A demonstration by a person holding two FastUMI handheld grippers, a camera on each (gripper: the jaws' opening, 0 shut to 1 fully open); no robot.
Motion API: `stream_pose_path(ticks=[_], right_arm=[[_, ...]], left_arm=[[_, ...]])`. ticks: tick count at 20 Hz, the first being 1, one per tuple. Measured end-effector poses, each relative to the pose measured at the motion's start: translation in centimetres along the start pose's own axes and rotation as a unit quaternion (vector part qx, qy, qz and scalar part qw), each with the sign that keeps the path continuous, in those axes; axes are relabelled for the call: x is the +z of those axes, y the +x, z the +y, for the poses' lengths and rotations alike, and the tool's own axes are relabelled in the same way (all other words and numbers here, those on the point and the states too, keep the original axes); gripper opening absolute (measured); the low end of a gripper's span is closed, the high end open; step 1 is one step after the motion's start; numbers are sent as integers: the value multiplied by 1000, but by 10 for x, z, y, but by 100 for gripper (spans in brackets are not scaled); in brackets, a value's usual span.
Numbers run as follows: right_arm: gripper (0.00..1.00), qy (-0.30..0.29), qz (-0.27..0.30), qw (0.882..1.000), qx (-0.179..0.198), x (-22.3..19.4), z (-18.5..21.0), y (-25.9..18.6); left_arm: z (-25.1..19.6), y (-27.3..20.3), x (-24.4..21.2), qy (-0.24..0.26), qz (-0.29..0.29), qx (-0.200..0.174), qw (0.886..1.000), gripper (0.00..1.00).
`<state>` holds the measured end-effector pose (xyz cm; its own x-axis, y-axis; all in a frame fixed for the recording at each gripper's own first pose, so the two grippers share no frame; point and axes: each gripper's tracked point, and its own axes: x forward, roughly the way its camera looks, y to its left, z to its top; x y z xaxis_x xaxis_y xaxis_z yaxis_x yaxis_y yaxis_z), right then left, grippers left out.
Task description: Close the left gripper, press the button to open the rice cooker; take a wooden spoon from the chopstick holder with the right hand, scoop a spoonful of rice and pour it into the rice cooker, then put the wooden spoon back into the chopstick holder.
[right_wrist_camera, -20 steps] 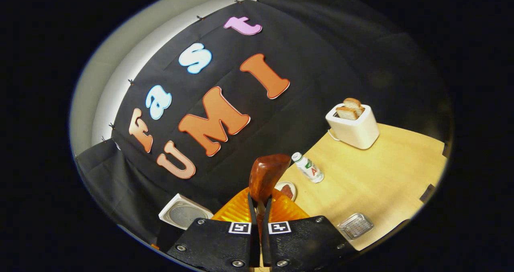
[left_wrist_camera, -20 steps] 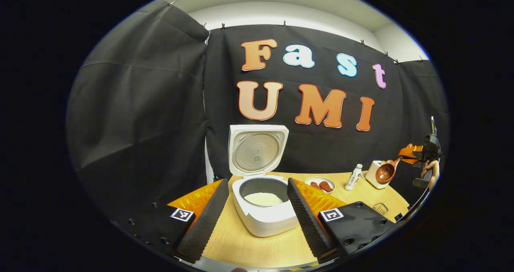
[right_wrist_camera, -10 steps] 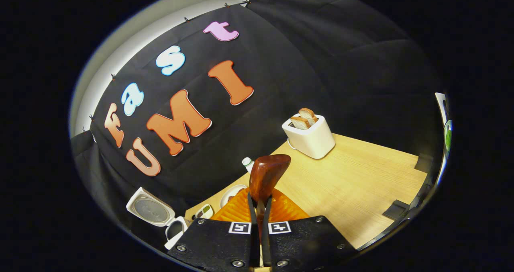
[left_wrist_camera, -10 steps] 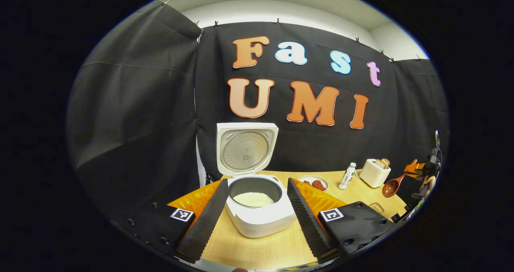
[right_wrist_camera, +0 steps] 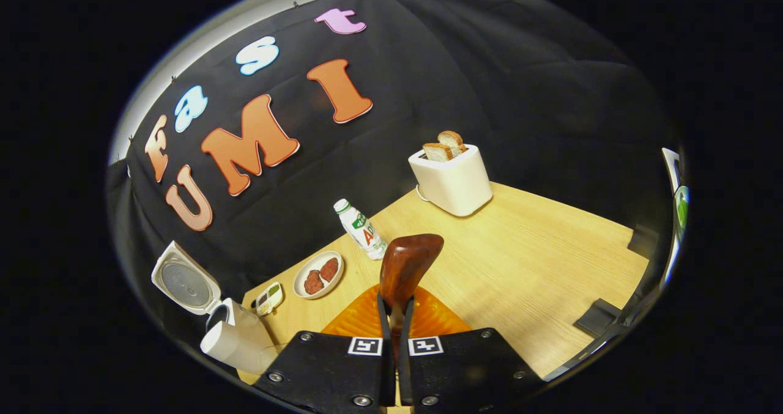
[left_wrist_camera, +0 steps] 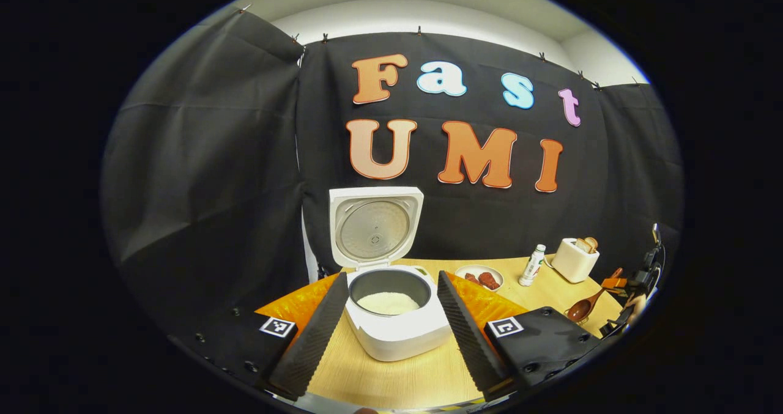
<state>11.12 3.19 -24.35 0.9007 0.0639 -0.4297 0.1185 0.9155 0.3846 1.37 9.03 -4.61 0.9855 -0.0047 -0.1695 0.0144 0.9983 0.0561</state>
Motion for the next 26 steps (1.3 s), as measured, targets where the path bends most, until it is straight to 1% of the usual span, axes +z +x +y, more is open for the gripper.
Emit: stream_pose_path(ticks=[5,6,7,8,9,10,11,13,14,16,18,21,22,23,26], right_arm=[[8,-15,25,999,-18,-30,-11,8],[11,-14,29,999,-22,-33,-12,8],[12,-11,34,999,-22,-34,-13,6],[17,-10,36,999,-29,-36,-14,6],[19,-10,34,999,-35,-33,-17,6],[31,-12,32,999,-37,-32,-18,3],[39,-14,29,999,-39,-29,-17,-2],[63,-22,23,998,-47,-22,-19,-11],[84,-31,21,998,-53,-20,-21,-13],[95,-52,13,996,-71,-12,-27,-21],[95,-70,-1,993,-90,0,-33,-32],[95,-82,-12,991,-102,15,-37,-50],[95,-84,-18,991,-105,34,-28,-56],[96,-84,-30,990,-110,43,-33,-63],[95,-88,-58,988,-117,63,-33,-80]], left_arm=[[1,2,2,4,3,6,1000,99],[0,4,4,3,2,6,1000,99],[-1,4,6,2,1,6,1000,99],[-2,5,9,1,-1,7,1000,98],[-3,8,13,0,-2,7,1000,98],[-4,10,15,0,-1,7,1000,98],[-5,14,18,-4,0,10,1000,99],[-5,22,34,-20,-11,12,1000,98],[-4,27,43,-25,-16,14,999,98],[-5,38,60,-22,-26,20,999,99],[-6,49,82,-19,-38,21,999,99],[-12,73,113,-16,-46,21,999,99],[-16,79,123,-17,-48,18,999,99],[-20,85,130,-18,-52,14,998,98],[-25,109,151,6,-56,16,998,99]])
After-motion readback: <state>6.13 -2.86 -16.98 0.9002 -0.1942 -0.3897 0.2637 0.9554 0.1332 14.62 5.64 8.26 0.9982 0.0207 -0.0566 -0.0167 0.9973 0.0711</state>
